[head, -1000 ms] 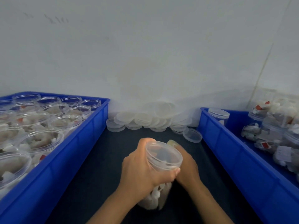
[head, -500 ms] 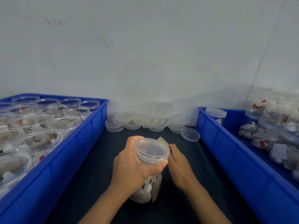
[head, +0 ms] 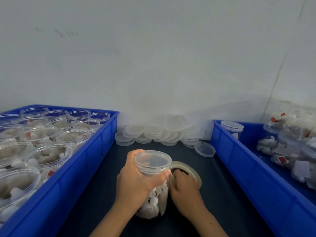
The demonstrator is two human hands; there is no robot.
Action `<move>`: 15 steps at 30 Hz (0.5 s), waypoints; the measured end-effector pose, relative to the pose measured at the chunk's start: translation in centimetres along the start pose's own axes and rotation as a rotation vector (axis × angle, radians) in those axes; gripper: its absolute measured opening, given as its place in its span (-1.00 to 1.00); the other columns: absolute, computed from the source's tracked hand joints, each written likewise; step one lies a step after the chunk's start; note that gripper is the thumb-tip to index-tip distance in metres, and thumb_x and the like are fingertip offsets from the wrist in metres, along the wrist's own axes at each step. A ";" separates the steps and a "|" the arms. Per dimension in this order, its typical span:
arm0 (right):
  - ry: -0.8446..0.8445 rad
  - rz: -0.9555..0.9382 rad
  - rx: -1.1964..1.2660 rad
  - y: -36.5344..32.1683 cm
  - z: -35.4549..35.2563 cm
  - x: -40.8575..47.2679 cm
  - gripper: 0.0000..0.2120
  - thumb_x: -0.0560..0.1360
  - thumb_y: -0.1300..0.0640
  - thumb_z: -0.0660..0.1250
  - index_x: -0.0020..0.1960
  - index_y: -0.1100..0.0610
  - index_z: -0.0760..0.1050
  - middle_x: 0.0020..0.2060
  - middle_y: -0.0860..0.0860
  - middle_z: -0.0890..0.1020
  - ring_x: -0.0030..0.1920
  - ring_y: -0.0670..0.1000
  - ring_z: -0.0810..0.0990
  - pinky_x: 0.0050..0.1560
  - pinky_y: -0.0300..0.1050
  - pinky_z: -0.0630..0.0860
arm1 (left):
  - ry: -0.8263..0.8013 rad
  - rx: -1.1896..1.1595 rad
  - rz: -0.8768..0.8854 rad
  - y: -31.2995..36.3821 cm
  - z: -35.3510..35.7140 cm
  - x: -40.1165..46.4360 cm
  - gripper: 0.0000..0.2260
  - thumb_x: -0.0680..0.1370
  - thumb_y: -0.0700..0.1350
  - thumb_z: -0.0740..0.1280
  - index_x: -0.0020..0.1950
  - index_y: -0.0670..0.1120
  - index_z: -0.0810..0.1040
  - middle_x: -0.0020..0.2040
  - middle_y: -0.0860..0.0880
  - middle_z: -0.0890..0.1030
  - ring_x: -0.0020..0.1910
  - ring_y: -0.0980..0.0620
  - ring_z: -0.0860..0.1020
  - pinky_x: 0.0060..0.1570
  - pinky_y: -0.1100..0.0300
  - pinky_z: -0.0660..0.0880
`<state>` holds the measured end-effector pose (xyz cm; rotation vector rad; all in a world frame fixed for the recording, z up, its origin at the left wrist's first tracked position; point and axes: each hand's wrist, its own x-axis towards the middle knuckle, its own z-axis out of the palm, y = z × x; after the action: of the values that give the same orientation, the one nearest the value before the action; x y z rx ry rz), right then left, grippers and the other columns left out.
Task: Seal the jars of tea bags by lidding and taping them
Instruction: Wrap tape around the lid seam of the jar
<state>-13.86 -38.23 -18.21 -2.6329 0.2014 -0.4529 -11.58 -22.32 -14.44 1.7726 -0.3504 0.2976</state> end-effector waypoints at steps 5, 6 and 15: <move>0.102 0.005 0.610 -1.1 -2.1 -0.5 -0.75 0.60 -0.06 0.19 0.24 -0.08 0.46 0.19 -0.14 0.50 0.26 -0.12 0.45 0.25 -0.23 0.36 | -0.064 -0.171 -0.040 0.7 -0.5 -0.1 -0.23 -0.01 0.28 0.51 0.14 0.13 0.40 -0.03 0.24 0.60 -0.08 0.34 0.57 -0.08 0.33 0.52; 0.049 -0.016 0.850 -1.7 -2.8 -0.7 -0.66 0.57 -0.16 0.16 0.30 -0.14 0.44 0.23 -0.16 0.52 0.25 -0.15 0.49 0.24 -0.24 0.39 | -0.091 -0.232 -0.057 0.9 -0.5 -0.2 -0.21 -0.01 0.24 0.53 0.15 0.09 0.38 -0.01 0.16 0.60 -0.09 0.33 0.58 -0.14 0.39 0.52; -0.157 -0.152 1.377 -4.4 -3.4 -2.0 -0.51 0.39 -0.02 0.42 0.31 -0.13 0.46 0.20 0.06 0.61 0.23 0.08 0.58 0.15 -0.11 0.55 | -0.126 -0.488 -0.147 1.0 0.5 -0.6 -0.39 0.13 0.05 0.52 0.13 0.01 0.41 0.00 0.01 0.61 -0.16 0.25 0.64 -0.30 0.43 0.51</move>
<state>-16.60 -35.28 -13.87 -1.3097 -0.2845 -0.2588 -12.45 -22.98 -13.91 1.3282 -0.3463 -0.0091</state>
